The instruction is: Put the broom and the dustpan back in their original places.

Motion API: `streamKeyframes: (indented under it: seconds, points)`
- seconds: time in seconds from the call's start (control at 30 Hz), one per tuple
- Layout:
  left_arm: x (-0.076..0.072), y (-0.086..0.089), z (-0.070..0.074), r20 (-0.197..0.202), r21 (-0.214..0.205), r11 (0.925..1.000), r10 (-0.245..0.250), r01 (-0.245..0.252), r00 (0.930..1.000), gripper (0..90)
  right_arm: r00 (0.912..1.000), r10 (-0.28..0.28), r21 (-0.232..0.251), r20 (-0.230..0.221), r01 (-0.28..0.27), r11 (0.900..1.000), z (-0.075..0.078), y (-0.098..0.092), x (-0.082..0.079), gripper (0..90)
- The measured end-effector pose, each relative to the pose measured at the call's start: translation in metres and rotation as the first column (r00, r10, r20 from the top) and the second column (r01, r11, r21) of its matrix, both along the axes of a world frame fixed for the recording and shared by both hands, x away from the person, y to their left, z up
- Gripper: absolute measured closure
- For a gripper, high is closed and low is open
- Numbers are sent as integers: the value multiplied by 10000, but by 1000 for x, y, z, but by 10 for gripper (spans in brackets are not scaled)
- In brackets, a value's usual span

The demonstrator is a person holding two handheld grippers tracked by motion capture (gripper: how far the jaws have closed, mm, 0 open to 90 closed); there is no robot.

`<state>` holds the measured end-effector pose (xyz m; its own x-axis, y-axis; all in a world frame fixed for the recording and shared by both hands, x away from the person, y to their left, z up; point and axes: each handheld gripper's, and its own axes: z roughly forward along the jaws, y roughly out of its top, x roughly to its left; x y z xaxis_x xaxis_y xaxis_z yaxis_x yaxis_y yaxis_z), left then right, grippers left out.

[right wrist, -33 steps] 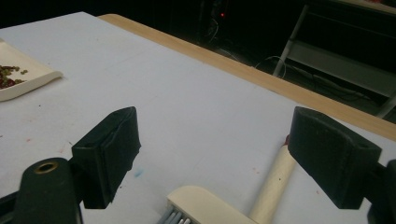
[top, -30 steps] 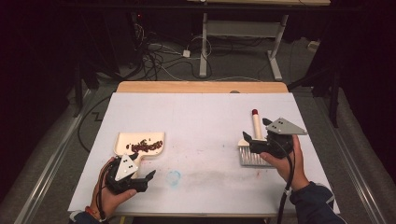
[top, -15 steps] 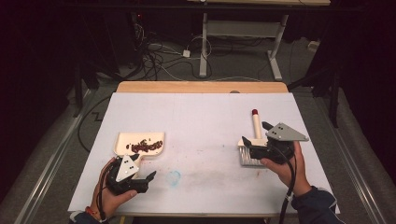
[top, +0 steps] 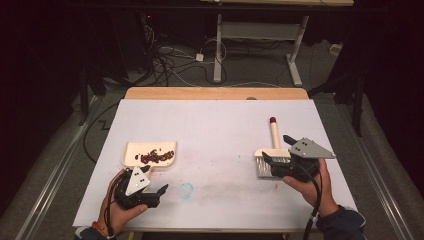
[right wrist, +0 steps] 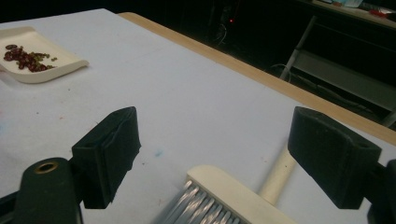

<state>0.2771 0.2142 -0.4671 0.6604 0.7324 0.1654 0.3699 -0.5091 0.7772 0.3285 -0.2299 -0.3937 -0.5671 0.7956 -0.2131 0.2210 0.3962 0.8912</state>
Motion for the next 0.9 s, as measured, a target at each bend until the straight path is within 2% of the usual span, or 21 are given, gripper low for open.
streamKeyframes:
  seconds: [0.37,0.4,0.73,0.9]
  points:
    - [-1,-3,-1,53,159,9998,-129,129,9999,175,9991,424,-46,-99,-424,9991,-7,-4,-11,169]
    - [-1,-3,-1,182,231,9995,-196,192,9996,175,9990,450,-45,-78,-451,9990,-7,-5,-12,169]
    - [-1,-5,-2,191,360,9991,-231,224,9996,175,9985,544,-223,-26,-545,9983,-15,-11,-16,166]
    - [-1,-6,-2,254,540,9982,-267,253,9993,175,9967,804,-113,130,-802,9967,-20,-14,-19,168]
